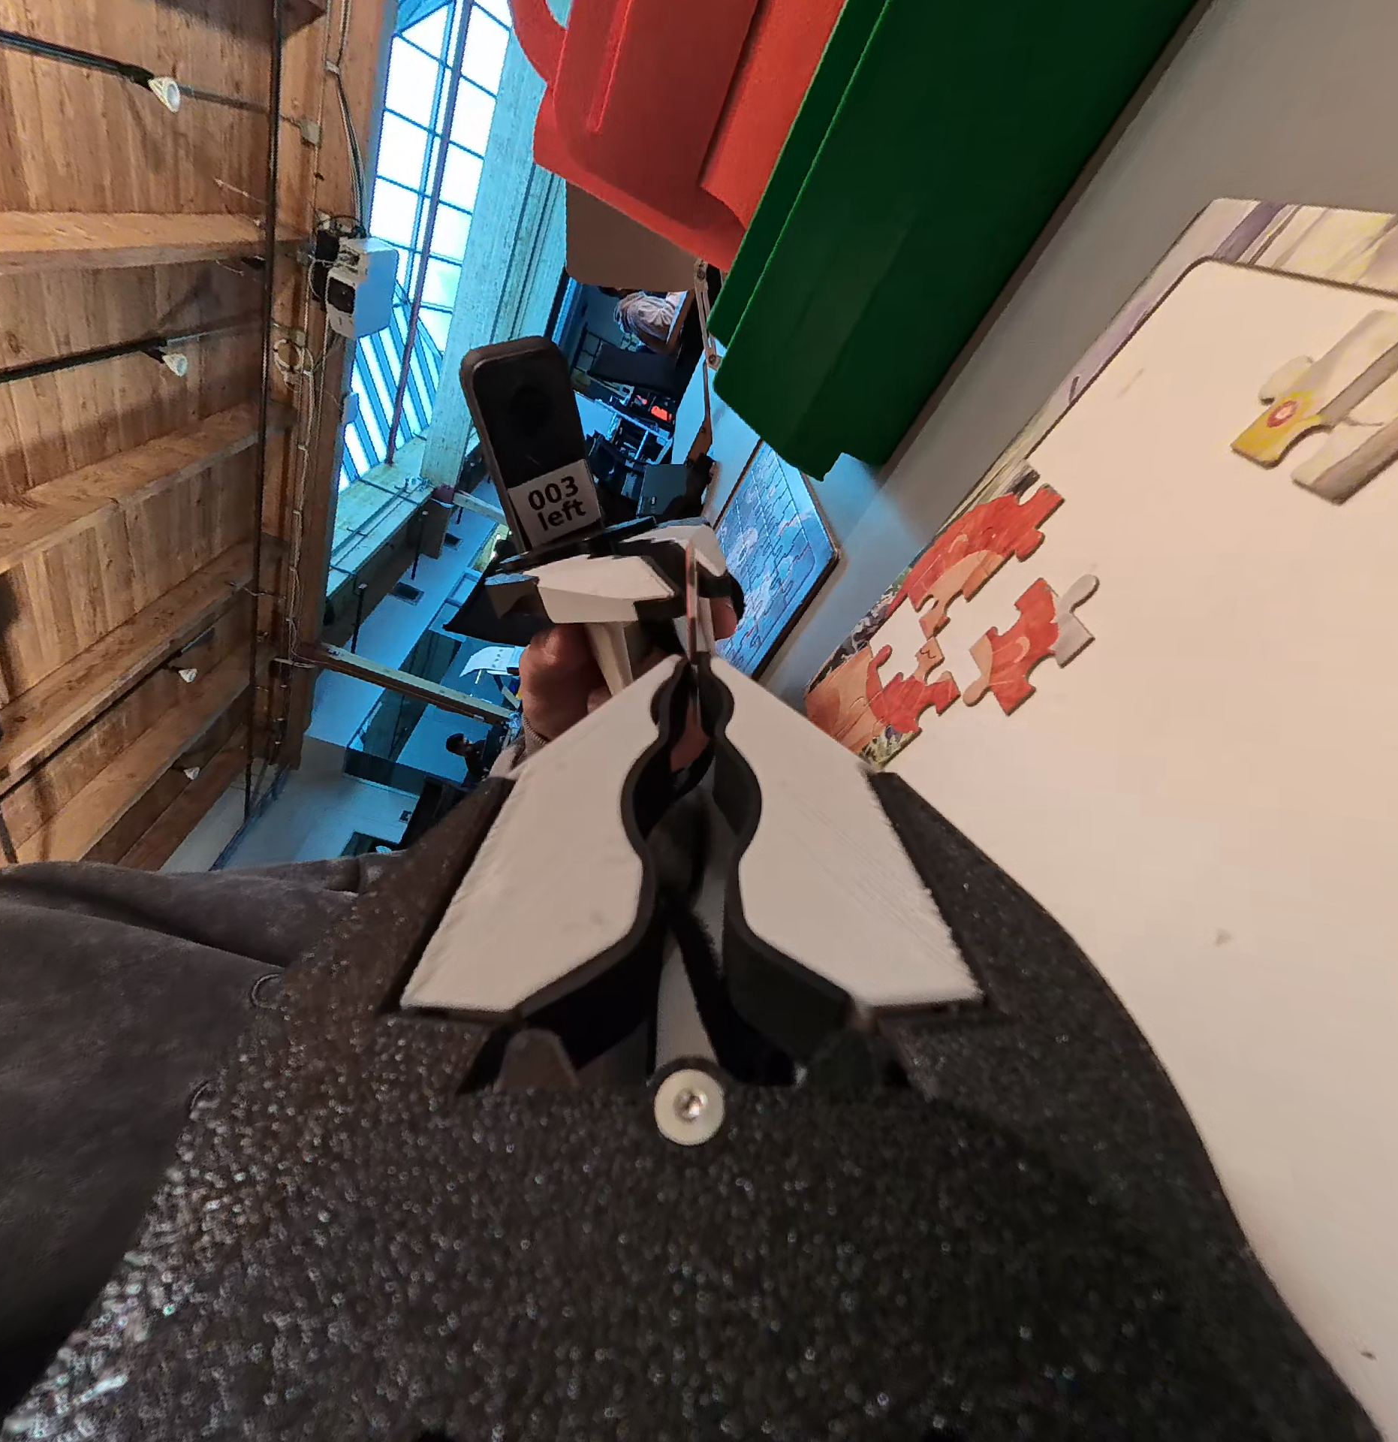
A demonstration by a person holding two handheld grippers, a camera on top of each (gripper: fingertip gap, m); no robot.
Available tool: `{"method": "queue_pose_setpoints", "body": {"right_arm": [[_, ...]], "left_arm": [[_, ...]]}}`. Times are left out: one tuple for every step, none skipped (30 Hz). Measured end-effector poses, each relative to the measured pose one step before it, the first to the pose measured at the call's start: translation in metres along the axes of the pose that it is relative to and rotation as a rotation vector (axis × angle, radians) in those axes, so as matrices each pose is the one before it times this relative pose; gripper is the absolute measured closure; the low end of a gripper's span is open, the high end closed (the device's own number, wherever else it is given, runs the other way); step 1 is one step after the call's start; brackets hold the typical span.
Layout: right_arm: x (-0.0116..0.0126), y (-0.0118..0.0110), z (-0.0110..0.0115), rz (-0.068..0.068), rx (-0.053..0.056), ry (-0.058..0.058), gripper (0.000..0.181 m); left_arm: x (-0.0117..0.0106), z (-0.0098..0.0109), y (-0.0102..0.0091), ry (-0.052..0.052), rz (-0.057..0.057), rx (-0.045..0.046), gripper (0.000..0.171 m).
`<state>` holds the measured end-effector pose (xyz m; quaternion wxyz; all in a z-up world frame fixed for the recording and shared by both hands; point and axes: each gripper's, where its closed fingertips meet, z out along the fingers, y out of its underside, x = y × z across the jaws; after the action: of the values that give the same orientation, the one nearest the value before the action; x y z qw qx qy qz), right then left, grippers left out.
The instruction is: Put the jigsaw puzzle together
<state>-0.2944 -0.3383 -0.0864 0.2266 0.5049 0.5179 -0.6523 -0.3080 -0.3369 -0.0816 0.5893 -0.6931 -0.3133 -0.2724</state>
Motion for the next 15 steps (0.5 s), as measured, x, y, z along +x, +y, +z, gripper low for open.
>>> {"method": "queue_pose_setpoints", "body": {"right_arm": [[-0.0013, 0.0006, 0.00054, 0.0007, -0.0037, -0.0076, 0.181], [-0.00043, 0.00022, 0.00016, -0.0008, -0.0009, -0.0015, 0.181], [-0.00021, -0.00022, -0.00013, -0.0004, 0.0013, -0.0011, 0.181], [0.00017, -0.00015, -0.00036, 0.0005, 0.0001, 0.0008, 0.181], [0.00024, -0.00057, -0.00061, -0.0014, 0.0023, 0.0007, 0.181], [-0.00068, -0.00077, -0.00071, 0.0018, 0.0035, -0.0052, 0.181], [-0.00029, -0.00126, -0.0009, 0.0046, 0.007, -0.0044, 0.181], [0.00073, -0.00216, -0.00134, 0.004, 0.0123, 0.002, 0.18], [0.00048, -0.00392, -0.00188, 0.0013, 0.0236, -0.0002, 0.178], [-0.00188, -0.00454, -0.00221, 0.0049, 0.0268, -0.0148, 0.18], [-0.00179, -0.00272, -0.00162, 0.0069, 0.014, -0.0132, 0.18], [0.00012, -0.0012, -0.00113, -0.0002, 0.0046, 0.0016, 0.179], [0.00062, -0.00017, -0.00059, -0.0084, -0.0003, 0.0075, 0.179], [-0.00145, -0.0001, -0.00031, -0.0078, 0.0006, -0.0063, 0.179], [-0.00396, -0.00094, -0.00019, 0.004, 0.0055, -0.0251, 0.181]], "left_arm": [[0.00012, -0.00011, -0.00042, 0.0002, -0.0006, 0.00173, 0.164], [0.00033, -0.00018, -0.00018, 0.0026, -0.002, 0.00145, 0.164], [0.0009, -0.00024, 0.00019, 0.0055, -0.001, -0.00178, 0.165], [0.00071, -0.00014, 0.00032, 0.0028, 0.0027, -0.0026, 0.166], [0.00058, -0.00015, 0.00018, -0.0002, 0.0054, -0.00075, 0.166], [0.00095, -0.0001, 0.0, 0.0016, 0.0047, 0.00007, 0.167], [0.00152, -0.00018, 0.00016, 0.0056, 0.0026, -0.00117, 0.167], [0.0016, -0.00016, 0.00063, 0.0083, -0.0001, -0.00447, 0.169], [0.0017, 0.00007, 0.00145, 0.0101, -0.0018, -0.00781, 0.17], [0.00148, 0.00067, 0.00191, 0.0095, -0.0014, -0.00984, 0.17], [0.00156, 0.00105, 0.00178, 0.0084, 0.0003, -0.00863, 0.17], [0.00133, 0.00106, 0.00141, 0.0066, 0.0019, -0.00688, 0.17], [0.00058, 0.00089, 0.00112, 0.0021, 0.0025, -0.00623, 0.17], [0.00021, 0.00036, 0.00091, 0.0017, 0.0004, -0.00422, 0.17], [0.00127, -0.0001, 0.00027, 0.0114, -0.0067, -0.00072, 0.17]]}}
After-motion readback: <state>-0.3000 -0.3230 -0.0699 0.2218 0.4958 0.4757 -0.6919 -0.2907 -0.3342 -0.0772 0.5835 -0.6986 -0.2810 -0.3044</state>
